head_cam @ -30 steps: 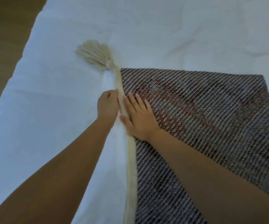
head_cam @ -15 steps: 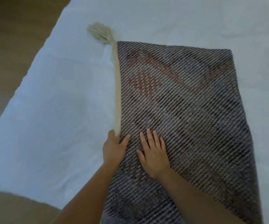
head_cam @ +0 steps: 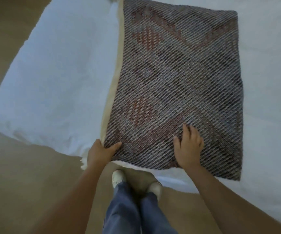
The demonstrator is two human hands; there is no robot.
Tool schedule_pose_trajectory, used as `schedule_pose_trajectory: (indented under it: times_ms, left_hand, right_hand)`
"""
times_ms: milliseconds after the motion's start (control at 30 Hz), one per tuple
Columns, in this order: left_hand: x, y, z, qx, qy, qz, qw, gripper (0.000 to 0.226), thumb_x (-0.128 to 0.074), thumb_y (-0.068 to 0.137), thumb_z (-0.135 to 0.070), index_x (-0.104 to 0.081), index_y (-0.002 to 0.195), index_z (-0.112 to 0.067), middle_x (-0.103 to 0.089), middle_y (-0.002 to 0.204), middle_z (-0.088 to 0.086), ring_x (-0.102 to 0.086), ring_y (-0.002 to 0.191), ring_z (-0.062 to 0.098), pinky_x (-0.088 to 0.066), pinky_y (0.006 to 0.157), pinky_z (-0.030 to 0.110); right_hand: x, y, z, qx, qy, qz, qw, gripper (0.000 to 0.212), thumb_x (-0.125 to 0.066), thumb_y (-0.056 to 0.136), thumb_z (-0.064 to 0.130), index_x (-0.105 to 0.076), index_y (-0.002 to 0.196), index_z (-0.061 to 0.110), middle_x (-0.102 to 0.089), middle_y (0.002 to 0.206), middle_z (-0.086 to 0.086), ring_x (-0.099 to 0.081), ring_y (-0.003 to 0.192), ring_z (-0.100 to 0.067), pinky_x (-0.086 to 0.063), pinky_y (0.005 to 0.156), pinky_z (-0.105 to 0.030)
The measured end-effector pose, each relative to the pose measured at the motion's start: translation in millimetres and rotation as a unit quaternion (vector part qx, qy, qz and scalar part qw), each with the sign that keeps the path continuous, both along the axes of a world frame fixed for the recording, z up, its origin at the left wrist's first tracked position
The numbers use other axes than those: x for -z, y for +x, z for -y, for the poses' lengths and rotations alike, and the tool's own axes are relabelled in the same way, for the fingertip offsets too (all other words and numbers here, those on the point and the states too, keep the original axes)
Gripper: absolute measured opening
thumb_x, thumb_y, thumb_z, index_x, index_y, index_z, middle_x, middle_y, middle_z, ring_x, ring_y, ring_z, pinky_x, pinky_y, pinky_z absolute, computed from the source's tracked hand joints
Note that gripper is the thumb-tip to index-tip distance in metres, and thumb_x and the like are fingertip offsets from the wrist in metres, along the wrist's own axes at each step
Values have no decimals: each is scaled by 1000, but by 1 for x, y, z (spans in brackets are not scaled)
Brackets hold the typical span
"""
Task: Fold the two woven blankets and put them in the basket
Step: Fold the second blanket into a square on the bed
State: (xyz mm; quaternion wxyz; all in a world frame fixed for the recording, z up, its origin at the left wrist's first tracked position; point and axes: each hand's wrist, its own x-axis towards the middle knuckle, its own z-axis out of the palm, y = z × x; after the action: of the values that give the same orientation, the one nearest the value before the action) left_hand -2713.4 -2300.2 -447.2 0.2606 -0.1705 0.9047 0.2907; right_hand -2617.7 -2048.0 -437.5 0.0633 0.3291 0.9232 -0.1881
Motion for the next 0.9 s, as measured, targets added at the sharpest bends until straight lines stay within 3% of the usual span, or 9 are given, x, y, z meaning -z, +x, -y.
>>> schedule_pose_trajectory:
  times_ms: [100, 200, 400, 567, 667, 733, 833, 900]
  left_hand:
    - [5, 21, 3, -47, 61, 30, 997, 46, -79, 66, -45, -52, 80, -10, -59, 71, 4, -57, 65, 20, -41, 51, 29]
    - [1, 34, -9, -61, 101, 55, 991, 40, -81, 66, -38, -49, 72, -14, -58, 70, 1, -55, 63, 14, -40, 47, 26]
    - [-13, 47, -34, -82, 149, 33, 985, 31, -71, 77, -36, -57, 88, -11, -62, 78, 2, -59, 72, 21, -48, 66, 32]
    - [-24, 57, -46, -80, 115, -17, 990, 24, -64, 83, -29, -57, 86, -6, -60, 75, 6, -57, 72, 25, -43, 64, 32]
    - [-33, 56, -46, -103, 125, -44, 986, 14, -59, 83, -20, -58, 81, -6, -60, 69, 8, -56, 66, 25, -40, 54, 28]
    - [-44, 52, -46, -97, 123, -48, 986, 11, -57, 80, -20, -56, 74, -11, -57, 61, 4, -52, 57, 19, -37, 49, 25]
    - [-62, 43, -44, -106, 128, -57, 984, 11, -59, 75, -19, -55, 66, -15, -56, 57, -1, -51, 54, 13, -37, 49, 24]
    - [-76, 37, -41, -132, 135, -62, 980, 7, -61, 72, -19, -58, 72, -13, -57, 61, -1, -53, 58, 14, -41, 56, 25]
  right_hand:
    - [2, 30, -17, 164, -19, 51, 985, 56, -38, 96, 40, -25, 144, 16, -19, 154, -14, -13, 142, -32, -10, 113, -50]
    - [4, 60, -19, 186, -27, 75, 979, 62, -45, 92, 43, -22, 145, 20, -13, 155, -14, -8, 142, -32, -8, 114, -49]
    - [-4, 79, -29, 333, -69, 72, 938, 105, -67, 70, 61, -9, 147, 18, -5, 155, -16, -6, 142, -32, -11, 113, -51]
    - [-6, 82, -44, 383, -108, 35, 917, 113, -72, 67, 58, -1, 147, 21, 0, 156, -15, -3, 143, -31, -9, 114, -50]
    - [-8, 87, -59, 428, -113, 17, 897, 112, -72, 68, 56, -3, 147, 20, -4, 155, -16, -7, 143, -32, -15, 114, -51]
    - [-11, 90, -76, 506, -157, -17, 848, 104, -76, 68, 48, -15, 145, 14, -19, 150, -19, -23, 137, -37, -27, 109, -51]
    - [-21, 95, -95, 576, -287, -99, 759, 68, -76, 74, 27, -45, 126, -4, -49, 132, -22, -50, 117, -37, -43, 99, -43]
    - [-34, 99, -102, 550, -315, -129, 763, 45, -70, 79, 15, -54, 115, -6, -57, 123, -22, -56, 108, -35, -47, 93, -40]
